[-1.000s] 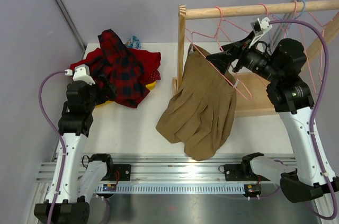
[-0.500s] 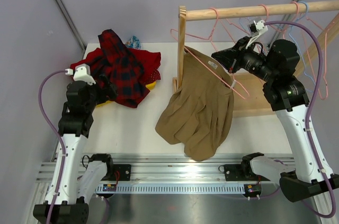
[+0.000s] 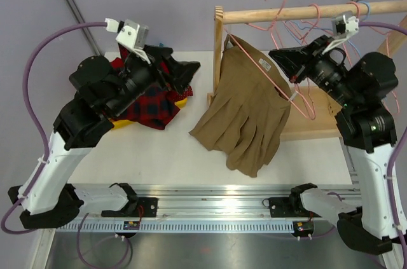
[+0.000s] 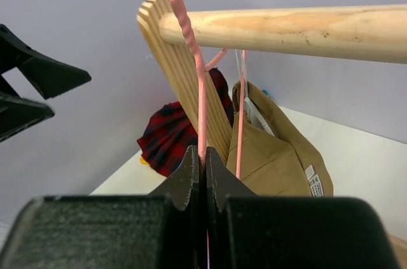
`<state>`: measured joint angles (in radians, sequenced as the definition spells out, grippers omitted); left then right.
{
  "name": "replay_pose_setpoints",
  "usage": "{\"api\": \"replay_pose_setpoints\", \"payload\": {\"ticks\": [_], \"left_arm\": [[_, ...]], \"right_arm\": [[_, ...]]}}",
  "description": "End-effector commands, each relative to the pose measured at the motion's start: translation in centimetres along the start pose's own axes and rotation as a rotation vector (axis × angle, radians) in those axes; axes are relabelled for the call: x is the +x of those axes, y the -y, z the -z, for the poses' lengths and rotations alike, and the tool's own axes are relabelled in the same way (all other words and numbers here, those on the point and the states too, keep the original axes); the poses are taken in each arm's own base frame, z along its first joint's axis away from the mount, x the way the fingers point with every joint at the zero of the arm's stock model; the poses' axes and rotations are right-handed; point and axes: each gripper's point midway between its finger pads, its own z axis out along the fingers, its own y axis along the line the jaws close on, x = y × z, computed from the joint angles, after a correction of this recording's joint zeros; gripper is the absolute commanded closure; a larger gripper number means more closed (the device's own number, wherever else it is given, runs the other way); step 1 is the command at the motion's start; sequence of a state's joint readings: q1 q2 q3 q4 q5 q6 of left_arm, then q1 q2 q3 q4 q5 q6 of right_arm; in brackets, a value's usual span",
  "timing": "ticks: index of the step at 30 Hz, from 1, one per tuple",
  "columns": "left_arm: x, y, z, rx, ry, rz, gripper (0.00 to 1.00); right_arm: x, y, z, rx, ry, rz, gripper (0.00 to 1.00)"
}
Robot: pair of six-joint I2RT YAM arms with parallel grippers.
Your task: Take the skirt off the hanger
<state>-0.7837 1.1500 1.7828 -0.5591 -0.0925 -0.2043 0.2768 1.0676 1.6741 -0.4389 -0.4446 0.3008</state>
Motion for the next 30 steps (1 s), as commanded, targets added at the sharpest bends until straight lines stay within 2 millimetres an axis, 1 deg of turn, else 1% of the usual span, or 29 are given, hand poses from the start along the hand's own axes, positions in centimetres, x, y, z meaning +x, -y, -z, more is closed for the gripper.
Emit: {"api": "replay_pose_setpoints", "payload": {"ticks": [1,2,3,4,5,6,7,8,9,10,11,12,13,14,15,16,18,20,23,27,28,29,30], "left_arm": [[2.7,6.4,-1.7,0.175,-0.073,-0.031,0.01],[3.9,8.1,-2.1,0.219,-0.087,-0.035,0.01],[4.0,9.8,-2.5,0.262,-0.058,-0.038,0.01],[5.5,12.7,-2.6,0.319,-0.075,-0.043,0.01],[7.9,13.7,-3.1,0.329,-0.104,-0.058,0.01],[8.1,14.9,-3.5,0.344,-0.077,-0.044,0.01],[10.2,16.6,-4.1,0.366,-0.112,-0.045,0.01],[11.3,17.3,-4.4,0.376,-0.128,-0.041,0.01],[11.7,18.6,-4.7,0.394,-0.118,-0.020,0.01],[12.2,19.3,-4.9,0.405,-0.117,-0.013,0.01],[13.7,20.3,-5.2,0.425,-0.138,-0.003,0.01],[13.3,21.4,-5.4,0.453,-0.107,0.018,0.01],[13.6,22.7,-5.1,0.494,-0.107,0.026,0.01],[13.7,23.4,-5.1,0.510,-0.103,0.030,0.01],[13.9,24.3,-5.5,0.518,-0.092,0.025,0.01],[14.3,25.1,-5.5,0.515,-0.092,0.019,0.01],[14.4,26.2,-5.7,0.526,-0.072,0.022,0.01],[14.2,26.8,-5.8,0.533,-0.058,0.035,0.01],[13.4,27.7,-5.4,0.564,-0.029,0.057,0.01],[12.9,28.5,-4.6,0.600,-0.025,0.082,0.01],[12.9,28.5,-4.5,0.596,-0.021,0.088,0.01],[13.3,28.5,-4.4,0.594,-0.028,0.094,0.01],[13.1,28.3,-4.4,0.589,-0.019,0.099,0.01]], "right_arm": [[-6.2,-3.4,3.7,-0.039,0.241,0.060,1.00],[-6.5,-3.9,4.6,-0.039,0.259,0.055,1.00],[-6.3,-4.0,4.9,-0.035,0.258,0.047,1.00],[-6.2,-4.1,5.3,-0.036,0.255,0.045,1.00],[-6.3,-4.5,5.9,-0.040,0.262,0.039,1.00],[-6.3,-4.8,6.3,-0.042,0.265,0.033,1.00],[-6.4,-5.0,6.6,-0.047,0.268,0.020,1.00],[-6.8,-5.7,7.4,-0.057,0.283,0.020,1.00],[-6.8,-5.9,7.7,-0.061,0.282,0.011,1.00],[-6.9,-6.3,8.1,-0.069,0.288,-0.007,1.00],[-7.0,-6.9,8.9,-0.085,0.297,-0.012,1.00],[-7.0,-7.2,9.3,-0.093,0.303,-0.016,1.00],[-7.1,-7.5,9.6,-0.098,0.312,-0.029,1.00],[-7.2,-8.0,10.5,-0.107,0.326,-0.027,1.00],[-7.0,-7.9,10.6,-0.105,0.325,-0.032,1.00],[-7.0,-7.9,10.8,-0.099,0.327,-0.040,1.00],[-6.6,-8.0,11.3,-0.099,0.326,-0.047,1.00],[-6.2,-7.9,11.4,-0.096,0.321,-0.063,1.00],[-5.7,-7.8,11.5,-0.096,0.317,-0.074,1.00],[-5.7,-7.7,11.3,-0.097,0.317,-0.082,1.00],[-5.7,-7.8,11.2,-0.102,0.314,-0.087,1.00],[-5.8,-7.9,11.3,-0.101,0.316,-0.085,1.00],[-5.7,-7.7,11.2,-0.099,0.312,-0.087,1.00]]}}
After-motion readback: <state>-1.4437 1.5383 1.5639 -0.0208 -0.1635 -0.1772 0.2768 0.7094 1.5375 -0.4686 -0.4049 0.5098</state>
